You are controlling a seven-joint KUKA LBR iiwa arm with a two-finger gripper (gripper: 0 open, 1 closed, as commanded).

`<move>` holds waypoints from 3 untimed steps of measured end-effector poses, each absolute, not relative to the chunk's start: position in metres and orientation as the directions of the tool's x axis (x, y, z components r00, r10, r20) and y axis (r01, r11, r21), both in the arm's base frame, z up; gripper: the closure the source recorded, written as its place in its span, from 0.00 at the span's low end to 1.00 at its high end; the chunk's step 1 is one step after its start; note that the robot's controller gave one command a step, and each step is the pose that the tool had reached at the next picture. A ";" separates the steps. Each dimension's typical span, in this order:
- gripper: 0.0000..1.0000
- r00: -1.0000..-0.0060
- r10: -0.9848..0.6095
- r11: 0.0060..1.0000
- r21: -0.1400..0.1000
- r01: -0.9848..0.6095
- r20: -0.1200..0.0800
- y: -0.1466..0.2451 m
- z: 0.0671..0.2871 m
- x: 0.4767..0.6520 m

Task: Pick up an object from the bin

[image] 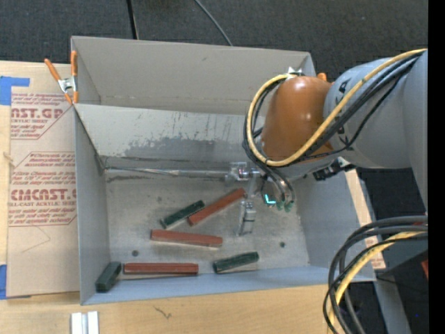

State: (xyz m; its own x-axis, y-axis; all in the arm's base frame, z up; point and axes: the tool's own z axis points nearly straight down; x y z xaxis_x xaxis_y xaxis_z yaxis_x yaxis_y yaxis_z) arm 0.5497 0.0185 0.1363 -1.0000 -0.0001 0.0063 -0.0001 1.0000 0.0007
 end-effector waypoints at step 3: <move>1.00 -0.996 -0.095 0.996 0.000 -0.095 -0.002 0.035 0.071 0.567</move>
Offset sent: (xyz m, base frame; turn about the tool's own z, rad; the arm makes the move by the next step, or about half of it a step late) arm 0.0227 0.0131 -0.0663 -0.0493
